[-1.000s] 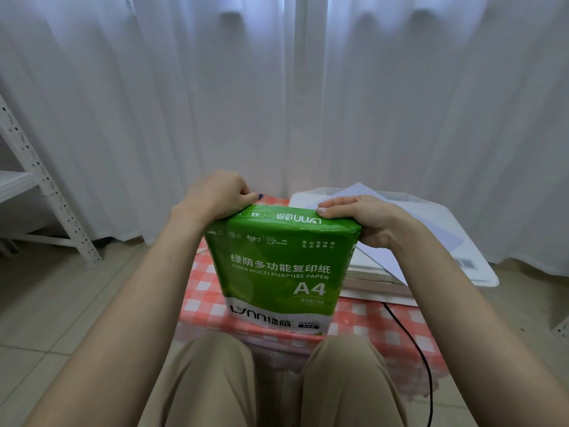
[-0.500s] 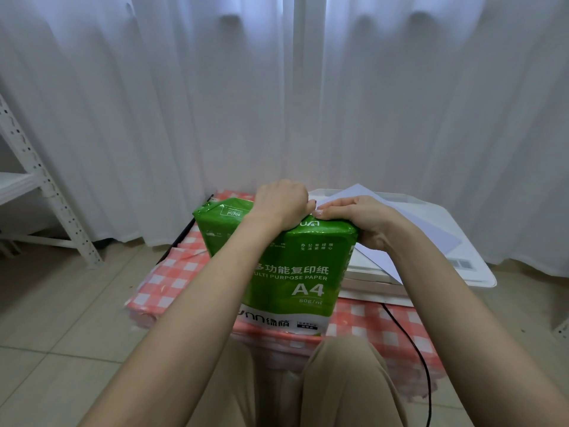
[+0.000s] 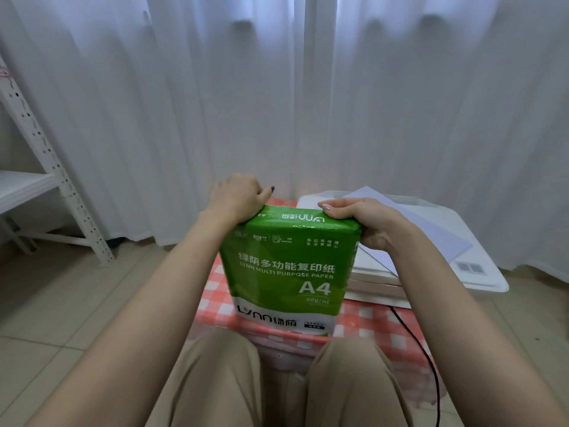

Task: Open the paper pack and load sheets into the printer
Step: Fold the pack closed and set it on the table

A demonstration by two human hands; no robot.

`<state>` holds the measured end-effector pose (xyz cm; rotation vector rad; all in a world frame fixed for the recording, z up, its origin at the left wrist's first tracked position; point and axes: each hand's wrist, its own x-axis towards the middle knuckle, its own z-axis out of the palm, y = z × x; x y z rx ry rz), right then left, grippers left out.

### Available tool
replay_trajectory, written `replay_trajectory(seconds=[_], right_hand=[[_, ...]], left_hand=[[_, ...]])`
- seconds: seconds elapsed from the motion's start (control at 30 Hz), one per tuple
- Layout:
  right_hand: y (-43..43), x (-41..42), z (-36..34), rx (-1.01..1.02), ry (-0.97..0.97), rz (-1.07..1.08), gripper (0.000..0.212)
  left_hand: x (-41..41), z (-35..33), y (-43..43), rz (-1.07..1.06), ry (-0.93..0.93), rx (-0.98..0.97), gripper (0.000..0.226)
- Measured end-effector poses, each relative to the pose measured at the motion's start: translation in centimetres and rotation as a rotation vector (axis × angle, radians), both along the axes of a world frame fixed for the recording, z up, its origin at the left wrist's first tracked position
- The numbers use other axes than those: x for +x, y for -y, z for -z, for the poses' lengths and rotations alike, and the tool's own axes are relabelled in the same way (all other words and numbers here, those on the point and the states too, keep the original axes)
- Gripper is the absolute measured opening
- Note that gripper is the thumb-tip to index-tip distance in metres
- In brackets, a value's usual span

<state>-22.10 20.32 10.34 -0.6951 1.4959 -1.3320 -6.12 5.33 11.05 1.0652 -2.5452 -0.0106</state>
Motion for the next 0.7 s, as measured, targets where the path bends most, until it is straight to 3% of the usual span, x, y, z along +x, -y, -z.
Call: replay_trajectory(seconds=[0.1, 0.17, 0.27, 0.3, 0.37, 0.4, 0.43, 0.5, 0.57, 0.7], right_hand=[[-0.4, -0.4, 0.5, -0.034, -0.011, 0.016, 0.023], [-0.7, -0.5, 0.8, -0.084, -0.078, 0.037, 0.017], [-1.3, -0.8, 1.9, -0.238, -0.123, 0.036, 0.034], [-1.6, -1.2, 2.7, -0.296, -0.088, -0.002, 0.045], [-2.5, -1.9, 4.5, -0.335, -0.087, -0.171, 0.054], [-3.0, -2.0, 5.5, -0.290, -0.140, -0.238, 0.045], [-3.5, -2.2, 6.6, -0.225, -0.207, -0.290, 0.032], [-4.1, -2.0, 8.6, -0.087, -0.339, -0.339, 0.034], [-3.9, -1.5, 10.2, 0.006, -0.490, -0.300, 0.041], [-2.7, -1.1, 11.5, -0.016, -0.673, -0.090, 0.028]], left_hand=[[1.2, -0.1, 0.3, -0.032, -0.110, 0.031, 0.061], [3.0, 0.6, 0.5, -0.058, -0.305, 0.067, 0.058], [5.4, 3.8, 0.9, 0.066, -0.864, 0.577, 0.047], [5.9, 5.3, 1.2, 0.094, -0.904, 0.717, 0.045], [6.6, 9.4, 1.9, 0.092, -0.762, 0.915, 0.053], [6.9, 11.3, 2.0, 0.079, -0.686, 0.984, 0.059], [7.2, 12.7, 1.3, 0.057, -0.638, 1.027, 0.060], [7.3, 15.0, 0.3, 0.070, -0.605, 1.023, 0.052], [7.3, 15.9, -0.4, 0.040, -0.594, 1.003, 0.049], [6.9, 16.2, 0.6, -0.011, -0.531, 0.975, 0.038]])
